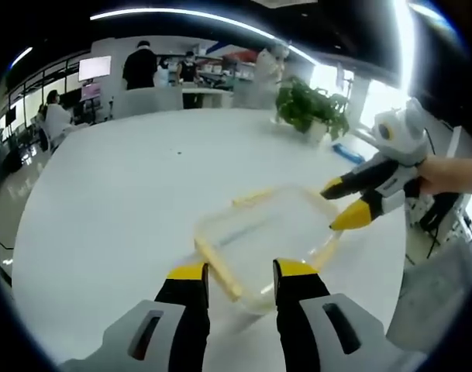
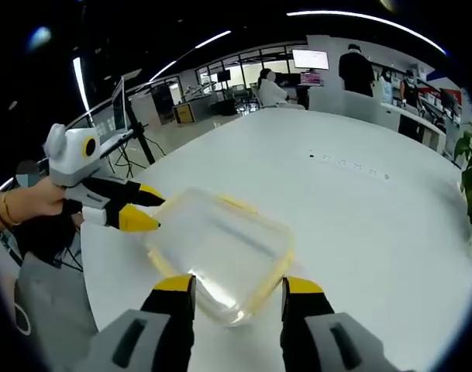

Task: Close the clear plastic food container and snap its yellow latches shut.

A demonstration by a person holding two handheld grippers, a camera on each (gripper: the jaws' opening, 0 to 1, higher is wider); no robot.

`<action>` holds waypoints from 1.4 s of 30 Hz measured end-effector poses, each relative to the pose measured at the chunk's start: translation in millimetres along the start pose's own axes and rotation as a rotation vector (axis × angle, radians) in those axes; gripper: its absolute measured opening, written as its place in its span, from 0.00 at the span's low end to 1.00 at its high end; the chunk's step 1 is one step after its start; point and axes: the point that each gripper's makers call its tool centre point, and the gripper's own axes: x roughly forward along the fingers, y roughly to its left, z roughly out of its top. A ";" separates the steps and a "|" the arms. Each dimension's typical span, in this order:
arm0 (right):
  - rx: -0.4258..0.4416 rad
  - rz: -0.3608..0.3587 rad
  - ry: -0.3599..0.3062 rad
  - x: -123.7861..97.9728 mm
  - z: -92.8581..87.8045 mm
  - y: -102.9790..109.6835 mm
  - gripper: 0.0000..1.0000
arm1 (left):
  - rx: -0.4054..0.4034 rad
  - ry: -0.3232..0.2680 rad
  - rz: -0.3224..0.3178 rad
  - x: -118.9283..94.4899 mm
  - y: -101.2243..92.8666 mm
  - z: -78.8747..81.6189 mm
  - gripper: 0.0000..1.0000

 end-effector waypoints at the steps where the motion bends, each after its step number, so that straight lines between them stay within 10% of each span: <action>1: 0.005 0.000 -0.001 0.5 0.4 -0.5 0.42 | 0.002 0.000 0.003 0.9 1.0 1.0 0.29; 42: 0.081 -0.045 -0.061 39.7 50.1 -52.1 0.41 | 0.019 -0.039 0.033 46.2 46.3 45.3 0.27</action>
